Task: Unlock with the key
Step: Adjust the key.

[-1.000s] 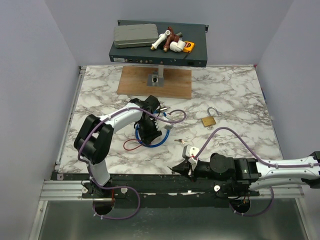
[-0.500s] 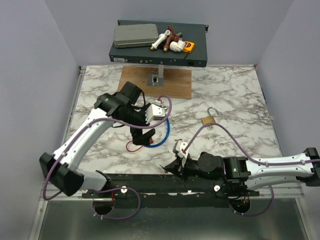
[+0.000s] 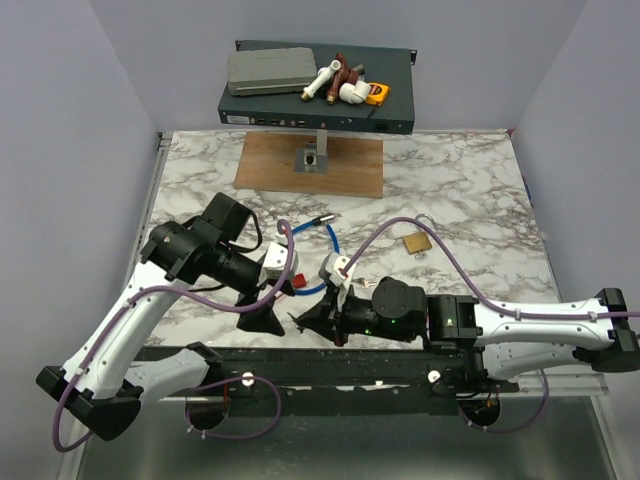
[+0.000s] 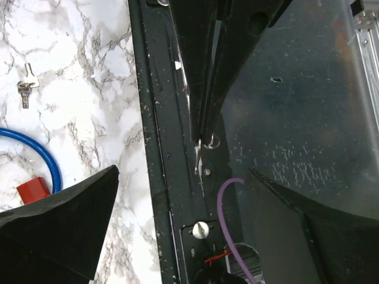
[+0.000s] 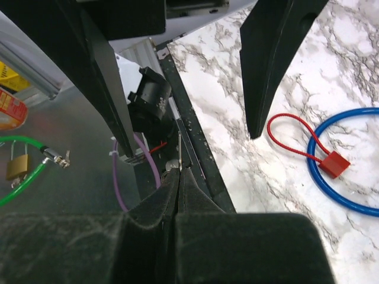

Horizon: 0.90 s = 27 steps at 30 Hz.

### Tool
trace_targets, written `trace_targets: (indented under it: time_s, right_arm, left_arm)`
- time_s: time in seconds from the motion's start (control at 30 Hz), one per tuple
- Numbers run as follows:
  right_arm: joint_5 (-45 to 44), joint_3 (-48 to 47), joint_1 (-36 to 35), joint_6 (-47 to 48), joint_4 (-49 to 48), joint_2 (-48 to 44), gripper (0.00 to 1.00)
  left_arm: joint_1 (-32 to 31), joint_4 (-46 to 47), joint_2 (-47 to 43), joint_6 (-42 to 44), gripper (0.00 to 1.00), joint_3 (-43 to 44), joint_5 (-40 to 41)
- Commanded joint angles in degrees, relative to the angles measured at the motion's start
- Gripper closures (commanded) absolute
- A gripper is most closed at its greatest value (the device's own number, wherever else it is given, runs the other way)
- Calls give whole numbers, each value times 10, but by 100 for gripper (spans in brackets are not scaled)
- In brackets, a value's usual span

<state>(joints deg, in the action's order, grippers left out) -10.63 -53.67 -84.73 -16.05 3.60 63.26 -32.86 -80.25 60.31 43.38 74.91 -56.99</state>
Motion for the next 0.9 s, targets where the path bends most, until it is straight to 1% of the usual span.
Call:
trace_targets:
  time_s: [0.0,0.1,0.17,0.27,0.33,0.57,0.6,0.67,0.73,0.87]
  right_arm:
    - [24,-41,4,16,19,23,99]
    - [27,-56,8,23,27,33,99]
    - [28,-62,12,26,34,37,99]
    - [30,-65,21,28,43,37,99]
    - [31,-66,24,30,46,37,99]
    - [40,-74,31,36,50,44,99]
    - [42,-75,31,36,49,46,99]
    - [46,-79,31,38,49,50,99]
    - [53,-81,31,41,49,52,99]
    - [56,-80,31,42,49,51,99]
  left_arm:
    - [1,3,-22,-16,19,-4,-50]
    - [1,13,-27,-30,26,3,-52]
    - [0,14,-30,-38,32,8,-52]
    - [0,11,-32,-39,49,8,-52]
    - [0,14,-32,-43,68,5,-46]
    - [0,31,-33,-56,69,-2,-36]
    - [0,34,-32,-58,71,-3,-35]
    - [0,45,-30,-66,84,-6,-28]
    - [0,53,-29,-69,100,-7,-19]
    - [0,61,-31,-75,100,-12,5]
